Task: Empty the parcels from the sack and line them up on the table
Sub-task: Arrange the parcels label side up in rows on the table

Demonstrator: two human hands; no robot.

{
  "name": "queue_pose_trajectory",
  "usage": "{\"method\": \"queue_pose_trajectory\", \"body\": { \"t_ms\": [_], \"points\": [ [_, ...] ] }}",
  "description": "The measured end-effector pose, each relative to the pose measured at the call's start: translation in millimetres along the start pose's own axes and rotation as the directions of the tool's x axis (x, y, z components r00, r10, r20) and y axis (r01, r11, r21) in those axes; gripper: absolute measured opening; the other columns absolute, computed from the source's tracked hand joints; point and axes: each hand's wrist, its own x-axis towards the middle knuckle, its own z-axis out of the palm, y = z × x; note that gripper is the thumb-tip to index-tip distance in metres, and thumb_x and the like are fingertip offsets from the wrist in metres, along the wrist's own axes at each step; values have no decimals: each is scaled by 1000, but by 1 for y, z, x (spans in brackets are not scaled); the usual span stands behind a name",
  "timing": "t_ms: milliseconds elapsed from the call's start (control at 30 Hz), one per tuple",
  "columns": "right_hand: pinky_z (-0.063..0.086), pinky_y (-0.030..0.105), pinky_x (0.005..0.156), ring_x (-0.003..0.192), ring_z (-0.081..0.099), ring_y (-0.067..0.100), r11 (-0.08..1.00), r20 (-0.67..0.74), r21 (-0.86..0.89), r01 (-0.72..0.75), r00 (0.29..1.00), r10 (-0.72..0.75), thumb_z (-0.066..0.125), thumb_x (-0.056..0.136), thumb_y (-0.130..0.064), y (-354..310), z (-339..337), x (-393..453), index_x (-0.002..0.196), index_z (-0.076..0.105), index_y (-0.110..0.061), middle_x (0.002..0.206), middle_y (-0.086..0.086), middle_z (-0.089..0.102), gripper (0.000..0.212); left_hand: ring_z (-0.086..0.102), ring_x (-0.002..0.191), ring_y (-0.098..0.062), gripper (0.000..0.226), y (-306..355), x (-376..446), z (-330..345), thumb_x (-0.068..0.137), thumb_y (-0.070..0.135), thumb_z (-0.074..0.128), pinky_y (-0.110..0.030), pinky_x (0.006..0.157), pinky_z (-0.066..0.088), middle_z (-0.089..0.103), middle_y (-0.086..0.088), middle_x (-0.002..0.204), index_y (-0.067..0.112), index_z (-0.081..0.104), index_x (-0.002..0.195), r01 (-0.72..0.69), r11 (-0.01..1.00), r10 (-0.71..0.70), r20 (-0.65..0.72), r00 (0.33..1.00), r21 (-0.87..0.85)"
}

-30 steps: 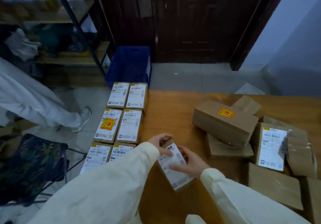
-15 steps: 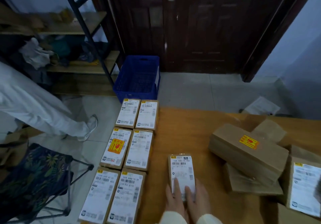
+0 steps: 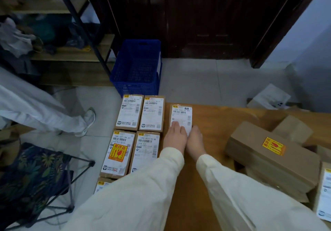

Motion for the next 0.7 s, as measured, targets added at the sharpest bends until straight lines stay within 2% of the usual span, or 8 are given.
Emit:
{"method": "queue_pose_trajectory", "body": {
  "t_ms": [133, 300, 433, 700],
  "points": [
    [43, 49, 98, 116, 48, 33, 999, 10, 34, -9, 1000, 9, 44, 95, -25, -16, -1, 4, 115, 45, -4, 125, 15, 51, 29, 28, 136, -35, 40, -6, 10, -3, 92, 1, 40, -37, 111, 28, 20, -25, 148, -2, 35, 133, -4, 999, 2, -34, 999, -45],
    [39, 44, 96, 116, 45, 39, 997, -12, -79, -3, 1000, 2, 41, 95, -15, -24, 1, 9, 125, 36, 4, 126, 24, 45, 36, 44, 124, -32, 42, -12, 19, -6, 90, 4, 47, -35, 100, 40, 24, -20, 146, 4, 38, 131, 24, 999, -27, -69, 997, -40],
    [41, 49, 99, 117, 44, 33, 999, 11, 28, -15, 1000, 15, 41, 96, -25, -30, 3, 12, 119, 40, -5, 126, 15, 46, 30, 47, 121, -32, 37, -15, 21, -12, 90, 4, 47, -35, 94, 43, 25, -19, 145, 4, 42, 127, 29, 998, -32, -73, 997, -54],
    [39, 48, 101, 120, 39, 29, 1000, 6, 14, -17, 1000, 17, 43, 96, -26, -33, 0, 12, 123, 39, -8, 130, 12, 44, 32, 49, 119, -29, 38, -14, 24, -12, 88, 5, 52, -33, 95, 44, 29, -15, 142, 7, 44, 125, 10, 999, -14, -92, 996, -43]
  ]
}}
